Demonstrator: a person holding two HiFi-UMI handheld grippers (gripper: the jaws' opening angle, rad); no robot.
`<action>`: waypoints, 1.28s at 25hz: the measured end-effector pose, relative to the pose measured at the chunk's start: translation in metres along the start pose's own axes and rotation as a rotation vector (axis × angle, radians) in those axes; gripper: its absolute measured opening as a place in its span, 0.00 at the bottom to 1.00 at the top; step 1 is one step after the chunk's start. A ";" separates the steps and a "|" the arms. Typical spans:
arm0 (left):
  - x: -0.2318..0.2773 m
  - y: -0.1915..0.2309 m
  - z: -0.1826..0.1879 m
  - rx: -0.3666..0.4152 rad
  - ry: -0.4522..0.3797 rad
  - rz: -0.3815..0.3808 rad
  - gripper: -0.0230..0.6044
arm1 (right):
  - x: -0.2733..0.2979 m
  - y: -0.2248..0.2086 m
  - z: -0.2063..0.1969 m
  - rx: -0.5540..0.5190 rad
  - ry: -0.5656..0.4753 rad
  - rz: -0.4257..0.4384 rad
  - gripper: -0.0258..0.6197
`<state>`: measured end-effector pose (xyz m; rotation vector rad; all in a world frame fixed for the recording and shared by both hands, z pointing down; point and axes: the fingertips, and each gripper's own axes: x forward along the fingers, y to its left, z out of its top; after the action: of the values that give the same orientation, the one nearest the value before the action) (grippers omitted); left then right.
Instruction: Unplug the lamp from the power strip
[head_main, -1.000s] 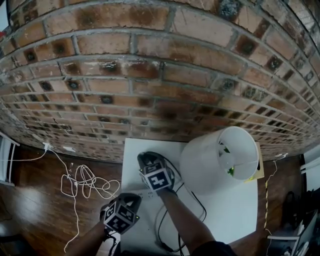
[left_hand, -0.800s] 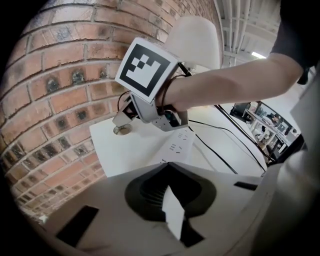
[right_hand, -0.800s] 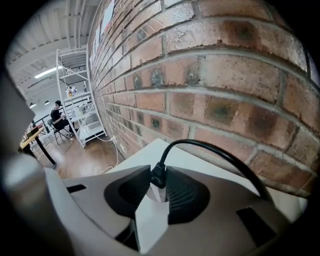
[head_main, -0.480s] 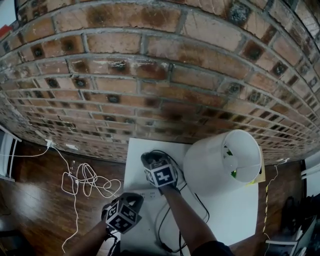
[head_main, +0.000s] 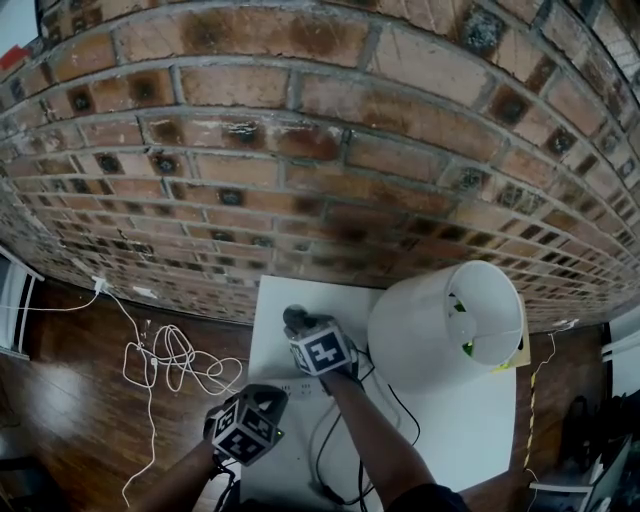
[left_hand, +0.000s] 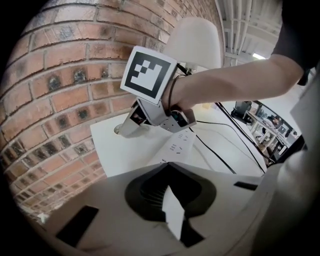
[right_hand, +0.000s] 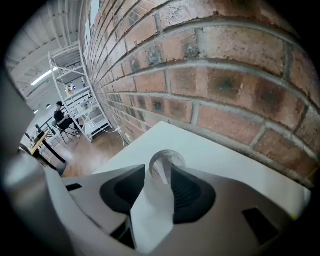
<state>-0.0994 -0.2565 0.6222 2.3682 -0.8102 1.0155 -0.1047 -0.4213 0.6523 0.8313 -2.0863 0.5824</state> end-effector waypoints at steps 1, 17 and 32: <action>0.000 0.000 0.000 -0.001 -0.001 0.001 0.08 | -0.002 0.000 0.001 0.001 -0.003 0.002 0.31; 0.002 0.002 0.000 -0.018 -0.010 0.043 0.08 | -0.061 0.052 0.019 0.019 -0.158 0.157 0.29; 0.003 0.010 -0.001 -0.101 -0.034 0.092 0.08 | -0.119 0.085 0.004 -0.036 -0.219 0.142 0.01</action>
<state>-0.1049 -0.2641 0.6267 2.2863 -0.9678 0.9496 -0.1137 -0.3238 0.5437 0.7593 -2.3633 0.5475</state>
